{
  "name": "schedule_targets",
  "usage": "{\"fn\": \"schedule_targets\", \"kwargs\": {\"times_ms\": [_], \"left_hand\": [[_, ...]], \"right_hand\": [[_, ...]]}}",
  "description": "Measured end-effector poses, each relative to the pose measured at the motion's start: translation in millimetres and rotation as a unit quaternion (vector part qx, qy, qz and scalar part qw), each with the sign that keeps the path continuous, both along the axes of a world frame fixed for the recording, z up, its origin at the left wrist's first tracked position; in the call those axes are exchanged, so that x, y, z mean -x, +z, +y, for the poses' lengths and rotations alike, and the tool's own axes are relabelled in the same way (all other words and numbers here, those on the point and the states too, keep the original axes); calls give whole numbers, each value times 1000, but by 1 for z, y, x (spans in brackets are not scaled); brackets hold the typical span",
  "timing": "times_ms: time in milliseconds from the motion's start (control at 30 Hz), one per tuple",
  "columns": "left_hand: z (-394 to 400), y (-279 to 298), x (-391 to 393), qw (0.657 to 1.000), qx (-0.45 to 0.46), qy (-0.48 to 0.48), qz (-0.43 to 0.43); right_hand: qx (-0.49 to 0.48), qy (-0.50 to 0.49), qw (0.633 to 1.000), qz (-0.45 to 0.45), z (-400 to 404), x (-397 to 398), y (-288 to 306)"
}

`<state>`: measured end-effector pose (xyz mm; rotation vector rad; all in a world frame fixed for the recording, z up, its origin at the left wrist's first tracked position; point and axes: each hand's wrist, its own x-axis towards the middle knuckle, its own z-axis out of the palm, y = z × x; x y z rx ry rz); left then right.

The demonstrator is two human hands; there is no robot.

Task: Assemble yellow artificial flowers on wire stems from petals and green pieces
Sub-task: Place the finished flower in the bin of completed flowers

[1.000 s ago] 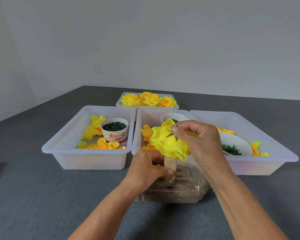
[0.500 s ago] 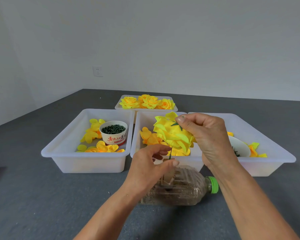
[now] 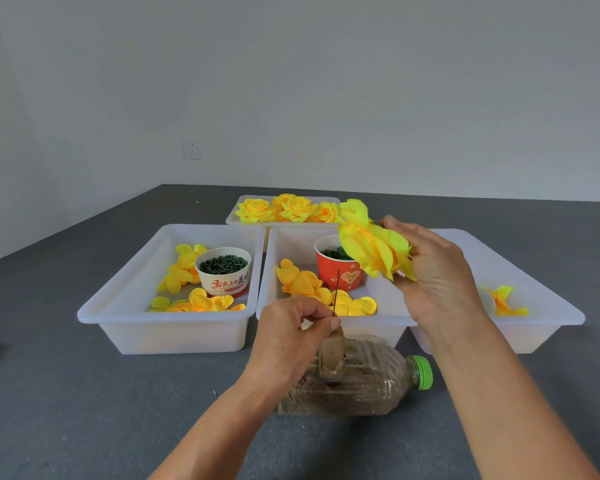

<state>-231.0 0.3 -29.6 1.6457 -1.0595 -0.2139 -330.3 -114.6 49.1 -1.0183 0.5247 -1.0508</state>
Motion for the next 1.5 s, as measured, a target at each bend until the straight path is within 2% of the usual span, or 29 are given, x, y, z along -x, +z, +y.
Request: {"fn": "schedule_targets", "kwargs": {"times_ms": [67,133,200,267,400,567,700,767,900,1033,1167,1233,1400,1500], "left_hand": [[0,0,0,1000,-1,3,2],[0,-1,0,1000,-3,-3,13],[1,1,-2,999,-11,-16,32],[3,10,-4,998,-3,-22,56],[-5,40,-15,993,72,16,88],[-46,72,-29,973,-11,-23,230],[-71,80,-41,948,41,-56,311],[-80,83,-50,940,55,-65,332],[-96,85,-73,945,58,-34,320],[-110,81,-97,943,67,16,324],[-122,72,-113,945,77,37,317],[-126,67,-118,937,92,31,334],[-125,52,-127,907,91,-66,406],[-124,42,-133,899,102,-69,420]], "right_hand": [[-118,41,992,-13,-7,-3,-2],[-230,95,968,-36,-12,-6,-5],[-290,125,947,-48,-14,-9,-10],[-314,146,936,-67,-16,-12,-17],[-321,203,920,-96,-20,-22,-26],[-320,255,901,-142,-17,-43,-23],[-319,238,908,-130,-28,-57,-26],[-299,212,923,-113,-39,-63,-28],[-217,167,959,-73,-60,-75,-32],[-75,179,981,-29,-76,-80,-39],[69,164,982,62,-85,-89,-49],[99,144,980,95,-90,-97,-51],[136,126,976,111,-107,-111,-57],[213,112,955,176,-110,-110,-68]]}}
